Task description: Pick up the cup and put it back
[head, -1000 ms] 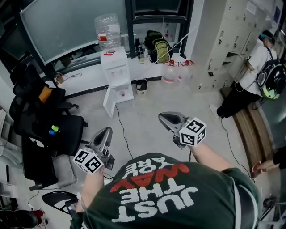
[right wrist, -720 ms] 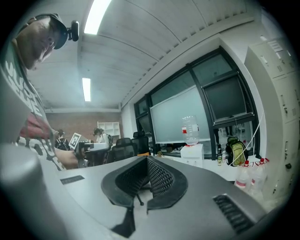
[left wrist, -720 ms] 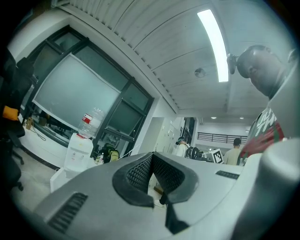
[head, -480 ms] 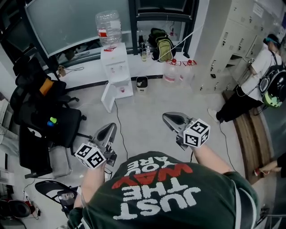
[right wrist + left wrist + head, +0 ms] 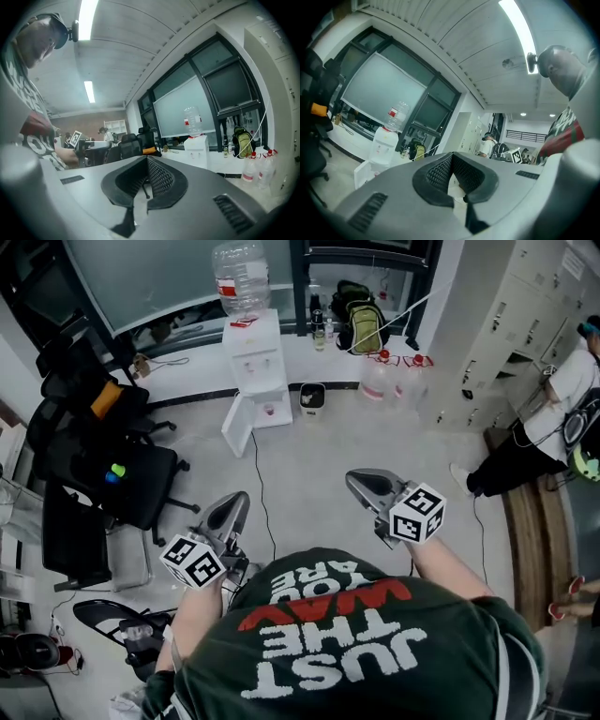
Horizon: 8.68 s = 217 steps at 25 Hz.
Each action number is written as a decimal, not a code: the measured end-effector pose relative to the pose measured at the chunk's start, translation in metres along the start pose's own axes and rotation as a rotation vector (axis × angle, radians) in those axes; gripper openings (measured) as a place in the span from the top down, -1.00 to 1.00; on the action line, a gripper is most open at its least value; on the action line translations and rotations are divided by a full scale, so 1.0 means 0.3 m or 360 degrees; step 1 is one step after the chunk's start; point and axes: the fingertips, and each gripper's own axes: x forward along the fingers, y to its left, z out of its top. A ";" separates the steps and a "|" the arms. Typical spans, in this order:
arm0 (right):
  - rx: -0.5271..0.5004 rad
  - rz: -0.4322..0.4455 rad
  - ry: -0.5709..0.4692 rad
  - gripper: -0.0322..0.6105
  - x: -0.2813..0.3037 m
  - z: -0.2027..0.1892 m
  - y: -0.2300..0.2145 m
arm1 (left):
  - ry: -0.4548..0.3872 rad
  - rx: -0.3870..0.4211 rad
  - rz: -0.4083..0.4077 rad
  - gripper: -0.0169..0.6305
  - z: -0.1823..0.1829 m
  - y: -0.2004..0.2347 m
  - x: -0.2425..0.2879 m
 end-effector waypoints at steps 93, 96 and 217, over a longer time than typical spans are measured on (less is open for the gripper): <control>-0.1319 0.0021 0.1525 0.56 3.058 -2.114 -2.376 | 0.0459 -0.0345 0.0438 0.94 -1.620 2.846 1.154; -0.1405 0.0058 0.1542 0.56 3.085 -2.154 -2.405 | 0.0468 -0.0349 0.0405 0.94 -1.656 2.854 1.185; -0.1143 0.0609 0.1560 0.76 2.643 -1.567 -1.737 | 0.0353 -0.0056 0.0503 0.94 -1.104 2.701 1.118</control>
